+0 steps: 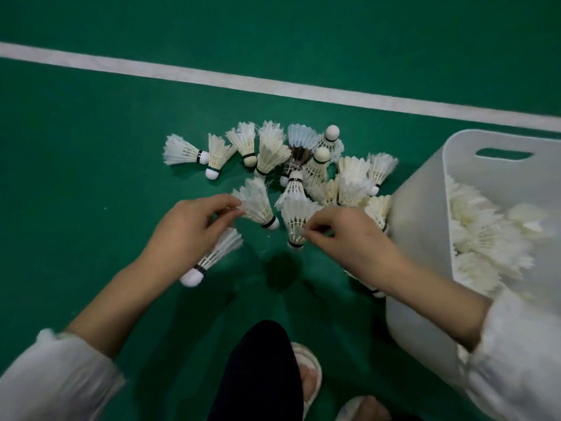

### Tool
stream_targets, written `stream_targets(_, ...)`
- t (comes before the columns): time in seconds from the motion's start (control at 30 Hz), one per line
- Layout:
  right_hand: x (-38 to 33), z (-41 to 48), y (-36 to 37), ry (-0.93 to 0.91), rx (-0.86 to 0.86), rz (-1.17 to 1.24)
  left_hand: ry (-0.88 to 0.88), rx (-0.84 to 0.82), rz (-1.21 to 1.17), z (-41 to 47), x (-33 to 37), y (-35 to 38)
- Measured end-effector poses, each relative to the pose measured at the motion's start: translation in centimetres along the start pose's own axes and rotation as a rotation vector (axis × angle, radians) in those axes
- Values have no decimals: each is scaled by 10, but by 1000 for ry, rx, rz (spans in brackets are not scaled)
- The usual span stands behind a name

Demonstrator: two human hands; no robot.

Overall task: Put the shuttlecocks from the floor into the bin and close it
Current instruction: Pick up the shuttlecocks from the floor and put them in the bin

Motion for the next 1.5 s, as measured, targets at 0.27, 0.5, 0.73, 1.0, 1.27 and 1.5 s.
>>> stream_targets(0.27, 40, -65, -149, 183, 411, 226, 395, -61, 16, 18, 130, 8)
stream_targets(0.5, 135, -122, -147, 475, 804, 357, 476, -104, -27, 12, 193, 42)
stream_targets(0.73, 151, -89, -116, 433, 665, 301, 443, -108, -35, 4, 206, 59)
stream_targets(1.0, 165, -61, -81, 500, 396, 148, 421, -101, -43, 5, 209, 64)
stream_targets(1.27, 121, -104, -126, 171, 555, 350, 459, -142, -8, 0, 210, 74)
stream_targets(1.5, 98, -113, -122, 37, 393, 120, 553, -181, -33, -8, 222, 75)
Point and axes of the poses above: each hand's wrist, its own z-axis towards the middle knuckle, its own y-axis out of the palm, x = y × z, the point moved 2 cm from there along z, towards the middle knuckle, and after that the axes turned 9 degrees about x, right-handed, at the moved point
